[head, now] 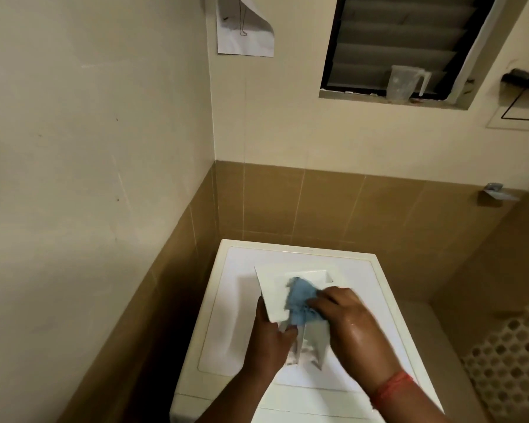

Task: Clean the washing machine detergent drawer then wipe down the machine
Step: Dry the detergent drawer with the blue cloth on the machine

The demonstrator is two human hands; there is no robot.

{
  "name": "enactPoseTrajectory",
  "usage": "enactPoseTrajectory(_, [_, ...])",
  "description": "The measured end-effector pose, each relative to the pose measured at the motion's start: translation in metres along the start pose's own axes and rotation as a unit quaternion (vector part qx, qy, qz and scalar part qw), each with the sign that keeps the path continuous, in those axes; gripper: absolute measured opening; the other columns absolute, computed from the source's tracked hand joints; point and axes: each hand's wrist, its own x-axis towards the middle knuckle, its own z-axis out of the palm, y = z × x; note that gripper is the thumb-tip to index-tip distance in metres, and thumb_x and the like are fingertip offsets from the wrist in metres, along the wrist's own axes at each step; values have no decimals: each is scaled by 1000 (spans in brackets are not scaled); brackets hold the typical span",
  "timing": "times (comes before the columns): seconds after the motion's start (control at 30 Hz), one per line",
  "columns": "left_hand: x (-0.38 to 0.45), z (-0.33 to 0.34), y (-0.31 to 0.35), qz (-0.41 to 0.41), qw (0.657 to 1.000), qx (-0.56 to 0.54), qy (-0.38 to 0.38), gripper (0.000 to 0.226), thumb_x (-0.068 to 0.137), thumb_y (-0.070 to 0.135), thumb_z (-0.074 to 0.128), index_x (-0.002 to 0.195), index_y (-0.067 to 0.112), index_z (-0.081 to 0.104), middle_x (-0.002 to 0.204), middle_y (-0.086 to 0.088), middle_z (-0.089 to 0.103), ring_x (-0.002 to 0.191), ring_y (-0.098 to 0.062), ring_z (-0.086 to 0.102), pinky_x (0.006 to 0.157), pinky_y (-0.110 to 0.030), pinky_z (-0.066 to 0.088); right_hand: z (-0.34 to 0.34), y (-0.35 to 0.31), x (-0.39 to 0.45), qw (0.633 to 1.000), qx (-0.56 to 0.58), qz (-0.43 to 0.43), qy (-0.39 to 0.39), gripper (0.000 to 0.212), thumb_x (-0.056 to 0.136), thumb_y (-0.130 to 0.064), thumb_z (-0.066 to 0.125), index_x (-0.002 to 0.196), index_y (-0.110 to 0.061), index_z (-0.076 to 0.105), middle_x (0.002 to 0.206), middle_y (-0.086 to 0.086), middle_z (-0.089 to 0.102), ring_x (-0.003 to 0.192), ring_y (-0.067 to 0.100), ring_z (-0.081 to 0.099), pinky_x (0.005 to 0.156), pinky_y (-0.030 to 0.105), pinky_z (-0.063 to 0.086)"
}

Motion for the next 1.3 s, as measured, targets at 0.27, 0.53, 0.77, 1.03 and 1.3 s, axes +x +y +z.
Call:
enactPoseTrajectory(0.27, [-10,3,8,38,999,6,7,57,89,42,66,131,9,48,120,3,62,113,-9,60,95,-17,47,11,-31,14,1000,21,7,-16,40,65,-11,70,103,-22,73,93,-3,63,87,18,55,74,19,40])
enactPoseTrajectory(0.53, [-13,1,10,5,999,9,-41,32,88,9,67,111,25,50,99,10,62,89,2,63,80,-13,51,19,-26,74,990,-11,-8,-138,38,79,-5,61,113,-21,69,103,6,64,98,30,57,83,36,47])
enactPoseTrajectory(0.77, [-8,13,-1,23,1000,12,3,56,74,29,76,123,31,48,120,21,61,117,5,55,95,-11,46,-15,1,62,958,-197,65,-200,33,90,-20,48,121,-27,60,117,-1,59,114,25,50,91,37,39])
enactPoseTrajectory(1.03, [-16,10,6,13,1000,-5,-16,56,84,16,70,125,37,38,116,20,60,103,18,56,85,-6,46,-21,11,61,950,-193,72,-234,35,91,-19,48,123,-27,61,117,0,57,113,26,49,90,37,43])
enactPoseTrajectory(1.3, [-12,18,4,55,998,36,5,45,88,40,61,128,23,50,117,8,64,106,6,57,95,0,35,-4,-34,60,972,-144,38,-182,36,92,-13,46,124,-25,58,121,1,55,116,27,45,92,38,36])
